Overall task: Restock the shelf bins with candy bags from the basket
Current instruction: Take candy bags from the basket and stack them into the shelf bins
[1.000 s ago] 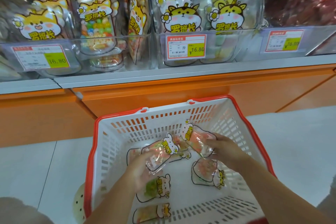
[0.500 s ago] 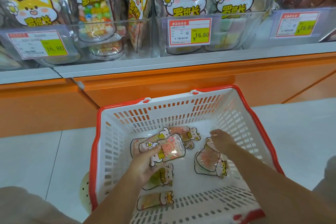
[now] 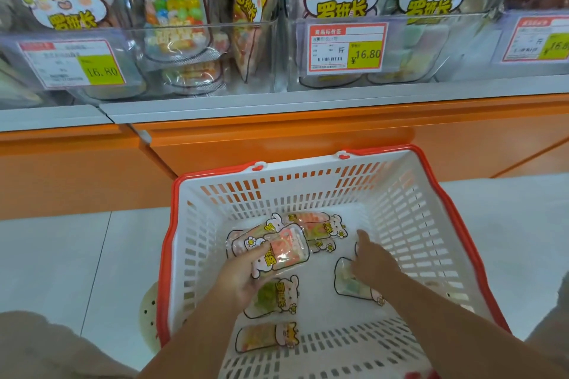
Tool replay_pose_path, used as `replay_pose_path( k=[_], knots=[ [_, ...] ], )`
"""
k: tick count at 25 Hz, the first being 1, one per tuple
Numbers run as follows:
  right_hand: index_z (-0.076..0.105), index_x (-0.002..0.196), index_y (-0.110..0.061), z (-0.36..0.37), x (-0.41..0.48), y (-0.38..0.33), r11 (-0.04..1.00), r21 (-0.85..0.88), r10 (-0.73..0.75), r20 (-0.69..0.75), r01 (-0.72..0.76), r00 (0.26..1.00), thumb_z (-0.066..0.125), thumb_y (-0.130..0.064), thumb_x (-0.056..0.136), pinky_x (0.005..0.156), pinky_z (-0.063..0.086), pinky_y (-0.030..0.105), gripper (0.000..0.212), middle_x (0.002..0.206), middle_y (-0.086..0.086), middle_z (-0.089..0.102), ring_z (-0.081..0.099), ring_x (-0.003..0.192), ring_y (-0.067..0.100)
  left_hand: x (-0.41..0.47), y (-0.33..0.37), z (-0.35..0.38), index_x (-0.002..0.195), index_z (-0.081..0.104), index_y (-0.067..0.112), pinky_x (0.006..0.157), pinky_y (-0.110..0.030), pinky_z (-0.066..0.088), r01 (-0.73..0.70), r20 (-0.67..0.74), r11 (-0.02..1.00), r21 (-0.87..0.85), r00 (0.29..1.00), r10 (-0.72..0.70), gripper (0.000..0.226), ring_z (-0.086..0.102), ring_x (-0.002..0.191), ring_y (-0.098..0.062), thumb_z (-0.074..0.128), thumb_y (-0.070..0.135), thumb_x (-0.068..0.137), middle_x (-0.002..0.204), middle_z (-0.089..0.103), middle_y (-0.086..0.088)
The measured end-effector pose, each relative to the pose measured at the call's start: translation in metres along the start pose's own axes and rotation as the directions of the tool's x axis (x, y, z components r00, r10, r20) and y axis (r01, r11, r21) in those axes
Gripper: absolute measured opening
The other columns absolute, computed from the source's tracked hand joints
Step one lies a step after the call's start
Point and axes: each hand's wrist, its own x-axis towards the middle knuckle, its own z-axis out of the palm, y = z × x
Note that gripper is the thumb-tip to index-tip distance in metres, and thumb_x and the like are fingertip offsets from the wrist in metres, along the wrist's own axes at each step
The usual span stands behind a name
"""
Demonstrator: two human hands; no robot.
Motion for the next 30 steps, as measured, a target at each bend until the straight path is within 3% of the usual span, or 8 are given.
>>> replay_pose_path(
  k=[4, 8, 10, 14, 18, 22, 26, 30],
  knots=[
    [0.054, 0.119, -0.010, -0.039, -0.015, -0.022, 0.841, 0.512, 0.238, -0.063, -0.174, 0.969, 0.049, -0.024, 0.090, 0.065, 0.049, 0.030, 0.033, 0.082, 0.001, 0.058, 0.055, 0.071, 0.017, -0.001, 0.003, 0.007, 0.110, 0.068, 0.005, 0.082, -0.042, 0.059, 0.001, -0.026, 0.997, -0.079, 1.000, -0.003, 0.030, 0.068, 0.102, -0.030, 0.075, 0.010, 0.081, 0.107, 0.072, -0.015],
    [0.056, 0.117, -0.005, -0.054, -0.052, -0.035, 0.099, 0.989, 0.206, 0.090, -0.112, 0.974, 0.066, 0.003, 0.079, 0.050, 0.047, 0.023, 0.040, 0.096, 0.016, 0.069, 0.059, 0.069, 0.022, -0.015, 0.001, 0.016, 0.127, 0.059, 0.008, 0.090, -0.046, 0.056, -0.046, -0.023, 0.989, -0.141, 0.999, 0.043, 0.061, 0.069, 0.101, -0.030, 0.082, 0.013, 0.070, 0.109, 0.072, -0.014],
    [0.058, 0.114, 0.010, -0.053, -0.077, -0.048, -0.062, 0.984, 0.067, 0.169, -0.165, 0.983, 0.064, 0.010, 0.080, 0.064, 0.050, 0.027, 0.035, 0.103, 0.020, 0.070, 0.064, 0.083, 0.029, -0.023, 0.002, 0.020, 0.137, 0.050, 0.014, 0.074, -0.042, 0.061, -0.062, 0.015, 0.982, -0.177, 0.998, 0.065, 0.082, 0.071, 0.096, -0.029, 0.085, 0.015, 0.063, 0.112, 0.071, -0.013],
    [0.070, 0.094, 0.004, -0.054, -0.112, -0.059, -0.062, 0.986, -0.122, 0.149, -0.157, 0.981, 0.064, 0.001, 0.084, 0.068, 0.058, 0.032, 0.012, 0.085, 0.011, 0.071, 0.069, 0.074, 0.022, -0.045, 0.004, 0.026, 0.123, 0.062, 0.009, 0.065, -0.040, 0.061, -0.057, 0.088, 0.983, -0.176, 0.993, 0.073, 0.064, 0.066, 0.108, -0.030, 0.083, 0.014, 0.063, 0.123, 0.066, -0.014],
    [0.070, 0.106, -0.005, -0.070, -0.119, -0.049, 0.127, 0.990, -0.105, 0.078, -0.064, 0.991, 0.074, -0.020, 0.081, 0.077, 0.048, 0.030, 0.030, 0.095, 0.004, 0.071, 0.062, 0.088, 0.018, -0.062, 0.009, 0.029, 0.116, 0.065, 0.006, 0.064, -0.035, 0.061, -0.115, 0.121, 0.987, -0.117, 0.984, 0.129, 0.069, 0.055, 0.124, -0.030, 0.088, 0.016, 0.052, 0.127, 0.060, -0.006],
    [0.067, 0.106, -0.003, -0.076, -0.129, -0.059, 0.059, 0.998, -0.181, -0.006, 0.017, 0.983, 0.070, -0.005, 0.082, 0.077, 0.053, 0.034, 0.024, 0.099, 0.013, 0.073, 0.069, 0.089, 0.024, -0.080, 0.010, 0.046, 0.117, 0.069, 0.015, 0.071, -0.038, 0.060, -0.178, 0.201, 0.982, -0.068, 0.961, 0.188, 0.057, 0.061, 0.117, -0.026, 0.086, 0.034, 0.065, 0.125, 0.066, -0.009],
    [0.062, 0.096, -0.010, -0.076, -0.131, -0.057, -0.263, 0.965, -0.136, -0.043, 0.005, 0.990, 0.066, 0.003, 0.084, 0.066, 0.059, 0.031, 0.019, 0.089, 0.013, 0.069, 0.069, 0.068, 0.019, -0.092, 0.013, 0.050, 0.116, 0.067, 0.026, 0.065, -0.035, 0.058, -0.143, 0.238, 0.954, -0.264, 0.949, 0.208, 0.033, 0.070, 0.100, -0.028, 0.061, 0.044, 0.090, 0.116, 0.070, -0.009],
    [0.069, 0.104, -0.001, -0.068, -0.130, -0.060, -0.453, 0.881, -0.182, 0.061, -0.139, 0.981, 0.088, -0.012, 0.058, 0.097, 0.051, 0.039, 0.051, 0.099, 0.011, 0.070, 0.066, 0.094, 0.027, -0.095, 0.007, 0.052, 0.123, 0.064, 0.023, 0.074, -0.035, 0.053, -0.169, 0.302, 0.944, -0.282, 0.918, 0.255, 0.030, 0.072, 0.091, -0.023, 0.055, 0.034, 0.096, 0.110, 0.073, -0.007]
  ],
)
